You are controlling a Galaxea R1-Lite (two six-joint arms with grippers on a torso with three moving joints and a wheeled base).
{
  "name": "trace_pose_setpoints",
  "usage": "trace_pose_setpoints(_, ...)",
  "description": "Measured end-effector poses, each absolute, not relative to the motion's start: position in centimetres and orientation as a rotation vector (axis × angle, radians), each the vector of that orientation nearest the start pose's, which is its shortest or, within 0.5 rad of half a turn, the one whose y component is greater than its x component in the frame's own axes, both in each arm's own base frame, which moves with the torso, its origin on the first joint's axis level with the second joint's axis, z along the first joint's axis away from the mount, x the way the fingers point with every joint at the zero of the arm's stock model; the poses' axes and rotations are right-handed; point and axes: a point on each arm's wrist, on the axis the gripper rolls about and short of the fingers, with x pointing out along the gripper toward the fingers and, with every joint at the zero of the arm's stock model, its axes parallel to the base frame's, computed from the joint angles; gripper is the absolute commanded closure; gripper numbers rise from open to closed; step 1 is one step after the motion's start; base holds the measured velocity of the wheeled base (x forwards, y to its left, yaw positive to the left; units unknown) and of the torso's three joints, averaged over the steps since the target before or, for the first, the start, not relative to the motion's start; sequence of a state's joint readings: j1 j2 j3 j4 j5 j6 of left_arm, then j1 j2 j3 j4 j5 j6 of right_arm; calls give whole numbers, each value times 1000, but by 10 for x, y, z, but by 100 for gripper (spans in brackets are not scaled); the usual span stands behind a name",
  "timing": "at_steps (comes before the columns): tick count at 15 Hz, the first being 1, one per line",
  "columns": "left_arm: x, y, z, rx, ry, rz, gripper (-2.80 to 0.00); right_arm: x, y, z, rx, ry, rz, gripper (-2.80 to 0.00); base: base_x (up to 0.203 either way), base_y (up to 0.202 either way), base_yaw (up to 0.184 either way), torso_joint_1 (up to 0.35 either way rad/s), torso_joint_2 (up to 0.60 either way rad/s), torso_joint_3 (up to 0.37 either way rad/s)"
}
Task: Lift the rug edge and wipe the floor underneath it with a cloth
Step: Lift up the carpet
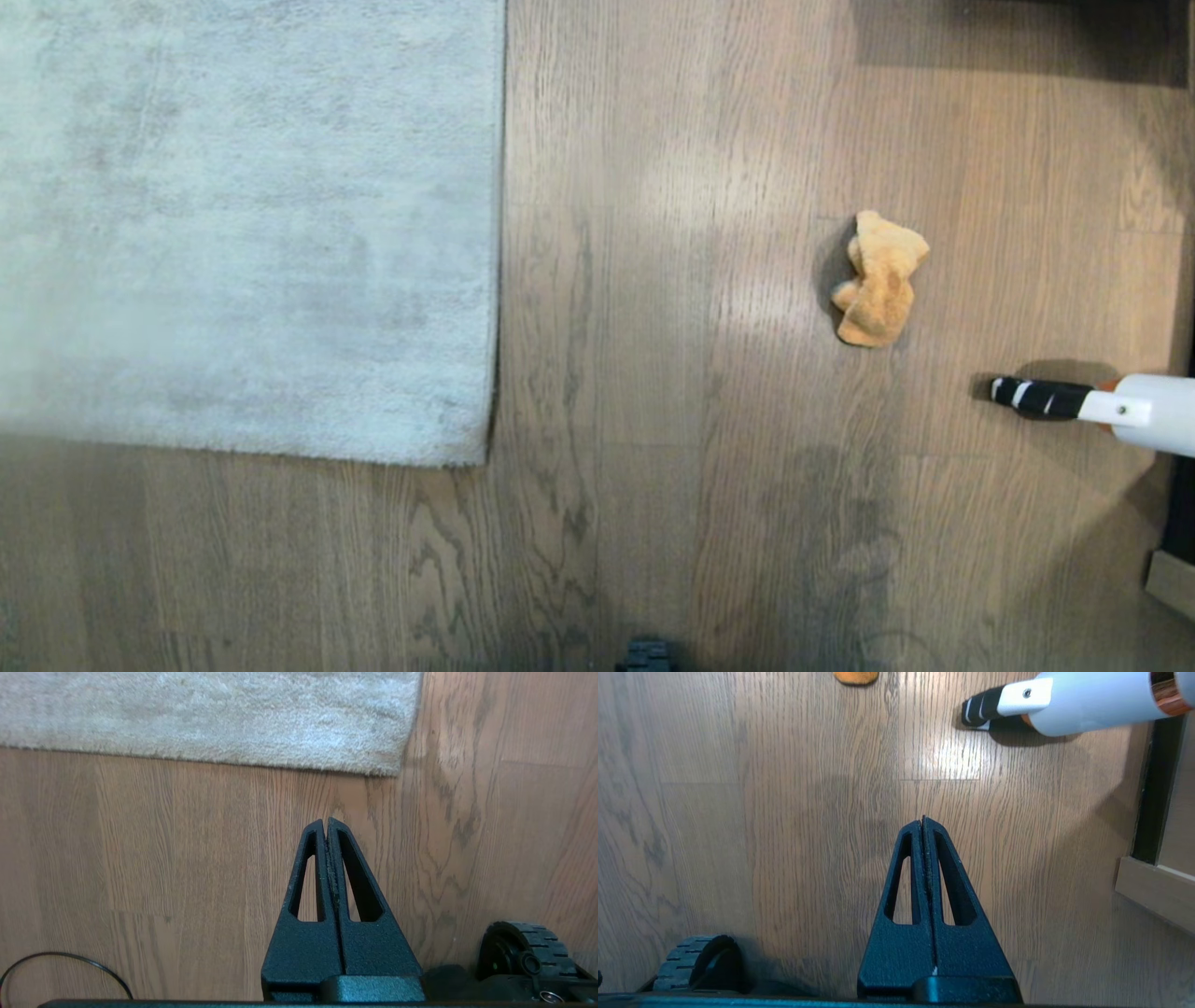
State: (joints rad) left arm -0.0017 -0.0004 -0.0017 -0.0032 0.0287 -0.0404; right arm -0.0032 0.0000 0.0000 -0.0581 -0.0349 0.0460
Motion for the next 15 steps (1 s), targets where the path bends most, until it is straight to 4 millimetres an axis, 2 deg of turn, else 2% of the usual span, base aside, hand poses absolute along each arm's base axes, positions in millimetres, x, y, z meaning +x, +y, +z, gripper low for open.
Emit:
trace_pose_setpoints(10, -23, 1, 76, -41, -6, 26, 0, -23, -1, 81, 47, -58, -37, 0, 0, 0, 0, 1, 2, -194)
trace_pose_setpoints(15, -23, 1, 76, -41, -6, 26, 0, -23, -1, 81, 47, -58, -37, 0, 0, 0, 0, -1, 2, -38)
